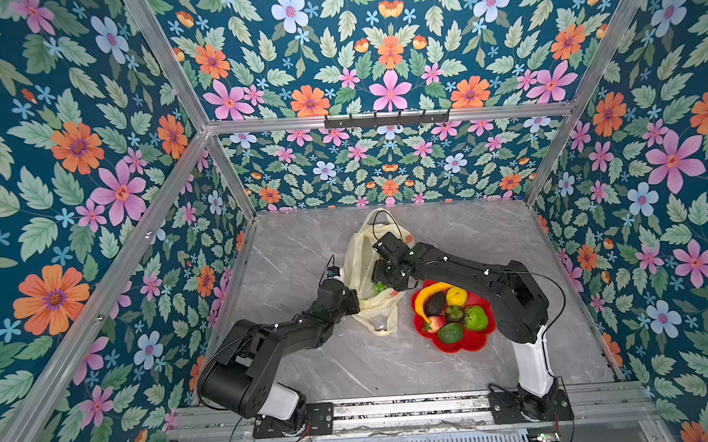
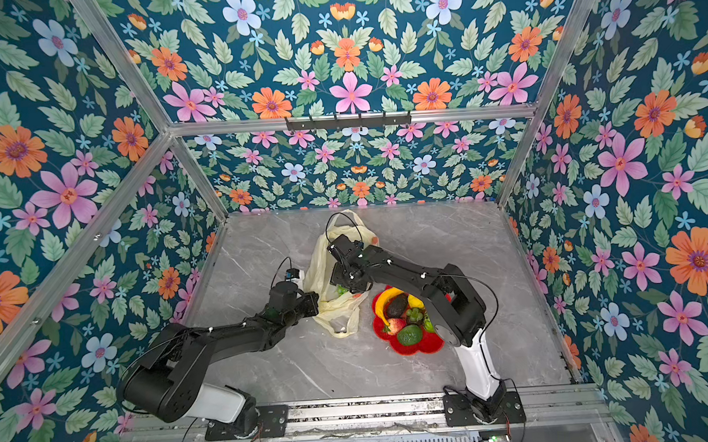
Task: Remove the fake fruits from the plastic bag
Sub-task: 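Reach the right gripper into the bag down over the green grapes, then close the right gripper on the green grapes stem inside the bag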
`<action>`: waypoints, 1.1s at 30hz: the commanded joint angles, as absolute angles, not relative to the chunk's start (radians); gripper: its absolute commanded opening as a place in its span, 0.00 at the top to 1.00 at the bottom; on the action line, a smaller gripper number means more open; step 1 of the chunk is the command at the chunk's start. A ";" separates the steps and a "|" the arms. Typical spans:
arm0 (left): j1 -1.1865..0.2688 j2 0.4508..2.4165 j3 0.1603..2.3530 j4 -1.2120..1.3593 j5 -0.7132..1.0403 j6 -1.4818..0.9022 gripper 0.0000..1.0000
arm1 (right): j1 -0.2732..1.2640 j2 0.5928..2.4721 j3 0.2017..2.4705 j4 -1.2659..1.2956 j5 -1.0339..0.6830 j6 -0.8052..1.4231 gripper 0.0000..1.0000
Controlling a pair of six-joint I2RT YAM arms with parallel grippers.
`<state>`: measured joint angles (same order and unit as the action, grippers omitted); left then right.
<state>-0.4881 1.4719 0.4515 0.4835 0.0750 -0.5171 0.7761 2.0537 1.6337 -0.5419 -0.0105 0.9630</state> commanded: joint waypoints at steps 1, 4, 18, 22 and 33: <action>-0.488 1.462 0.443 0.507 0.073 -0.506 1.00 | 0.779 2.063 1.640 -0.576 0.009 0.981 0.33; -0.491 1.466 0.440 0.520 0.089 -0.509 1.00 | 0.774 2.082 1.655 -0.565 -0.008 0.987 0.33; -0.516 1.448 0.430 0.555 0.104 -0.496 1.00 | 0.758 2.201 1.816 -0.717 0.065 0.991 0.25; -0.523 1.442 0.428 0.558 0.105 -0.491 1.00 | 0.756 2.246 1.888 -0.767 0.093 0.984 0.19; -0.532 1.426 0.420 0.563 0.099 -0.483 1.00 | 0.748 2.370 2.049 -0.886 0.137 0.970 0.14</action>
<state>-0.5304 1.4319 0.4244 0.5449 0.1024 -0.4946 0.7490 2.3604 2.0361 -0.8352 0.1078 0.9871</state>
